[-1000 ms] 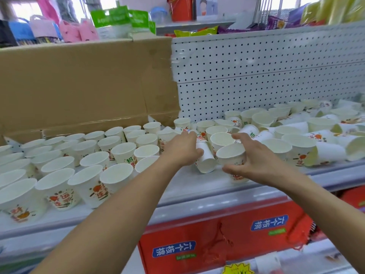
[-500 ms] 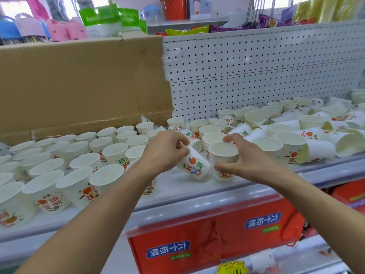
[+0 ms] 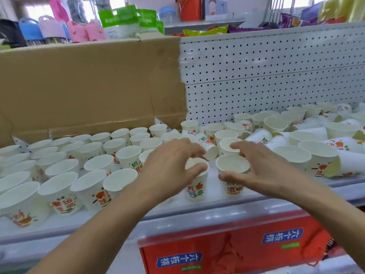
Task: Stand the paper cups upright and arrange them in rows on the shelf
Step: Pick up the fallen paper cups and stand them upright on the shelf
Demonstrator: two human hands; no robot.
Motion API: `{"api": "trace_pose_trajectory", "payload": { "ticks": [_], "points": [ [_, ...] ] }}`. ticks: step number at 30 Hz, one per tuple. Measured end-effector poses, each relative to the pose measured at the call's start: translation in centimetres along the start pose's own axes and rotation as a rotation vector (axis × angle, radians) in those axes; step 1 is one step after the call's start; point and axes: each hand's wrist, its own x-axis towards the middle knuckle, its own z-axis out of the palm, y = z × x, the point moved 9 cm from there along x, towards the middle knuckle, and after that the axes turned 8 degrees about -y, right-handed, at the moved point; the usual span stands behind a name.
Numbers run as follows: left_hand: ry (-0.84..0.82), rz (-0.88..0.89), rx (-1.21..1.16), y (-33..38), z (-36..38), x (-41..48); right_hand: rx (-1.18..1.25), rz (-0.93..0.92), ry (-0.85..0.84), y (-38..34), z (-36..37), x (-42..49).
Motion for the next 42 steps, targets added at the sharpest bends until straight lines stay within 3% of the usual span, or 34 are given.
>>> {"api": "trace_pose_trajectory", "payload": {
  "ticks": [3,6,13,19,24,28,30,33,35,39,42],
  "points": [
    [0.065,-0.053,-0.142,-4.2,-3.4,-0.6,0.0,-0.035,0.11,-0.6,-2.9,1.2],
    [-0.01,-0.087,-0.071,-8.4,-4.7,0.9,-0.012,-0.184,0.128,-2.5,-4.5,4.0],
    [-0.222,0.004,0.071,-11.8,-1.3,8.4,-0.247,-0.334,-0.205,-7.3,0.9,12.6],
    [-0.302,0.128,0.312,-12.2,2.9,11.7,-0.465,-0.377,-0.275,-8.3,3.1,14.0],
    [-0.337,0.194,0.129,-11.8,2.9,11.0,-0.405,-0.269,-0.425,-6.5,2.4,11.7],
    [-0.468,0.249,-0.011,-10.2,3.0,8.9,-0.29,-0.224,-0.567,-5.5,1.5,10.3],
    [-0.463,0.253,-0.06,-10.3,1.5,9.2,-0.184,-0.235,-0.554,-5.5,0.1,11.3],
    [-0.254,0.184,-0.194,-12.8,-3.0,12.6,-0.049,-0.264,-0.412,-5.7,-2.2,14.7],
    [-0.223,0.115,-0.159,-14.9,-3.3,15.1,-0.112,-0.214,-0.377,-5.2,-1.6,17.2],
    [-0.525,0.136,0.103,-15.7,4.0,18.1,-0.349,-0.093,-0.479,-3.7,2.3,20.8],
    [-0.613,0.095,0.146,-15.8,7.1,19.1,-0.392,-0.06,-0.532,-3.2,3.9,21.9]
  ]
}}
